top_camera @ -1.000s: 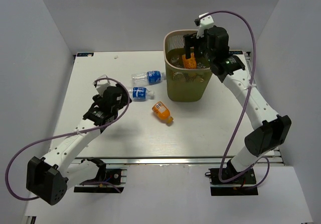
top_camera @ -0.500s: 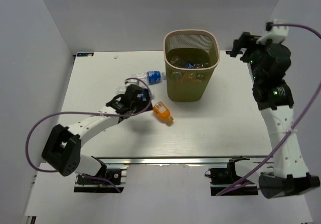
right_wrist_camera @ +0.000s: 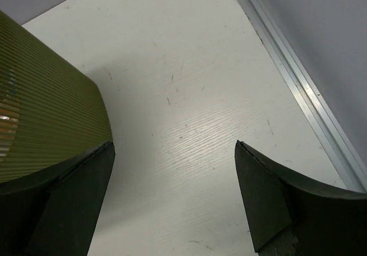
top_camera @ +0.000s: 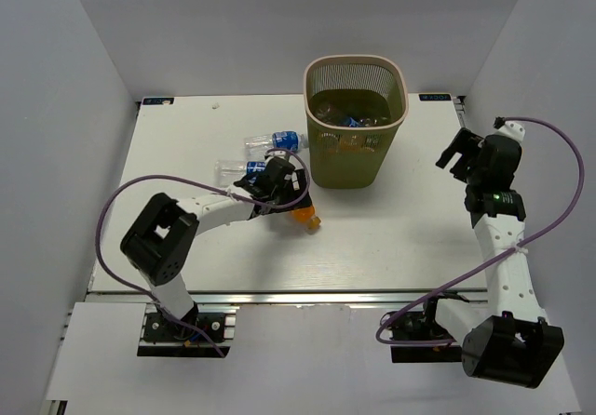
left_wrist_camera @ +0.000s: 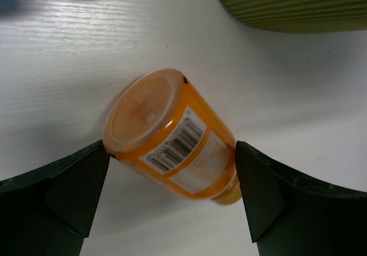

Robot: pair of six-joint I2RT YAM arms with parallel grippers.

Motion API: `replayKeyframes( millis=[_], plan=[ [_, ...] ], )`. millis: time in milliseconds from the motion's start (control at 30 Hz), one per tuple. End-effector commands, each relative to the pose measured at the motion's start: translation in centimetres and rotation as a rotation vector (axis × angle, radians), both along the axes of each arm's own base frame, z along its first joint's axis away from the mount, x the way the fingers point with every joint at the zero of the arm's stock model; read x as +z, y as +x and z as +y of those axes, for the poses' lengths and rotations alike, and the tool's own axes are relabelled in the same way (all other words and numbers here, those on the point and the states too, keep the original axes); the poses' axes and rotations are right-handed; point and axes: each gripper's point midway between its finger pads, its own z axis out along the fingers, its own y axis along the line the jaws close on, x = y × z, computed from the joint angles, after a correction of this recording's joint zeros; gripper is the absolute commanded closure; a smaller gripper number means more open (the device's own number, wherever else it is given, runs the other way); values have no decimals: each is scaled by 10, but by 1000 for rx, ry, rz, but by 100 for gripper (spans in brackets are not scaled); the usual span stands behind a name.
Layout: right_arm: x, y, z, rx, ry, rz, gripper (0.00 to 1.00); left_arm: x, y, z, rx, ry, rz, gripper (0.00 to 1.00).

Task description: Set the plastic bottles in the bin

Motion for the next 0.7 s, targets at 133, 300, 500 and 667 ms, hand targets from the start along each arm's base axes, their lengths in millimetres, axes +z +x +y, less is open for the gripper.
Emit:
replayKeyframes(
  millis=[133,300,500,667],
  plan=[
    [28,6,12,67,28,-123,11,4,19,-31,-30,-83,-11,2],
    [22,5,16,83,44,-115,11,14,9,-30,-78,-85,-21,38],
    [20,4,24,120,60,-133,11,111,3,-28,-144,-162,-215,59],
    [24,3,34,171,78,-193,11,238,42,16,16,-73,-612,59]
  ],
)
